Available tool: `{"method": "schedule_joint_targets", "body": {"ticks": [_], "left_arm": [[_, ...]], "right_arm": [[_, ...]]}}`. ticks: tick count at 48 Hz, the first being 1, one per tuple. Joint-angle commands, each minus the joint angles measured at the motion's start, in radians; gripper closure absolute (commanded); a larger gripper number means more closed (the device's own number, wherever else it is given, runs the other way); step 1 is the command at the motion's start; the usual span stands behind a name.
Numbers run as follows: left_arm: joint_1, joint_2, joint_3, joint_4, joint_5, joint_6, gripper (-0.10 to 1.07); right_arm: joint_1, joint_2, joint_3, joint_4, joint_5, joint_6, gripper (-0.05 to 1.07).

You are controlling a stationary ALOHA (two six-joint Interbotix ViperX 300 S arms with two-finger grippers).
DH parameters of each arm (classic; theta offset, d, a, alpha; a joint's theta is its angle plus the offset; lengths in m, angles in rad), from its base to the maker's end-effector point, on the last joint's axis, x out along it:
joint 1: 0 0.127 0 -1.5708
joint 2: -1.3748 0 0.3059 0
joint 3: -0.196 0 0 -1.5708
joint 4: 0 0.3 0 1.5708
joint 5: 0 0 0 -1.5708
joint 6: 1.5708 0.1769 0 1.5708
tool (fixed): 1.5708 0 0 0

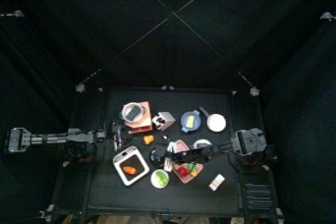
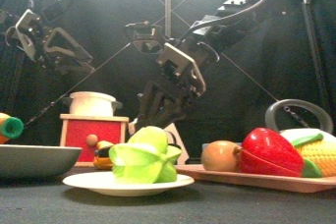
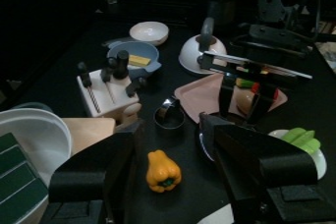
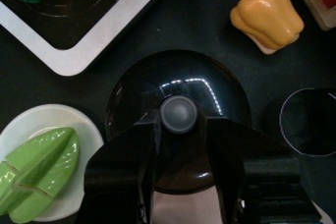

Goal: Place pot lid on pan

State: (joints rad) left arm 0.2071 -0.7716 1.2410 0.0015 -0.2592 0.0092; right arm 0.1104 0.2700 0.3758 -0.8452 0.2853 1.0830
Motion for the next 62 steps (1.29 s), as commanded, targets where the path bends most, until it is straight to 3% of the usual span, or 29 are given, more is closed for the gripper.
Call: {"method": "schedule_joint_targets", "body": {"ticks": [1, 19, 43, 54, 62], "left_arm": [[0.002, 0.0, -0.018, 0.0, -0.005, 0.002, 0.11], [0.008, 0.002, -0.017, 0.005, -0.006, 0.002, 0.11], [0.003, 0.002, -0.015, 0.002, -0.011, -0.002, 0.11], [0.002, 0.002, -0.015, 0.002, -0.012, -0.002, 0.11], [0.002, 0.002, -0.015, 0.002, -0.012, -0.002, 0.11]], "right_arm": [[-0.002, -0.043, -0.011, 0.005, -0.009, 0.006, 0.41], [0.0, -0.201, 0.066, 0.008, -0.06, 0.008, 0.41], [-0.028, -0.456, 0.247, 0.008, -0.072, 0.006, 0.41], [-0.117, -0.623, 0.365, 0.049, -0.054, 0.009, 0.41], [-0.225, -0.733, 0.46, 0.092, -0.054, 0.009, 0.41]]}}
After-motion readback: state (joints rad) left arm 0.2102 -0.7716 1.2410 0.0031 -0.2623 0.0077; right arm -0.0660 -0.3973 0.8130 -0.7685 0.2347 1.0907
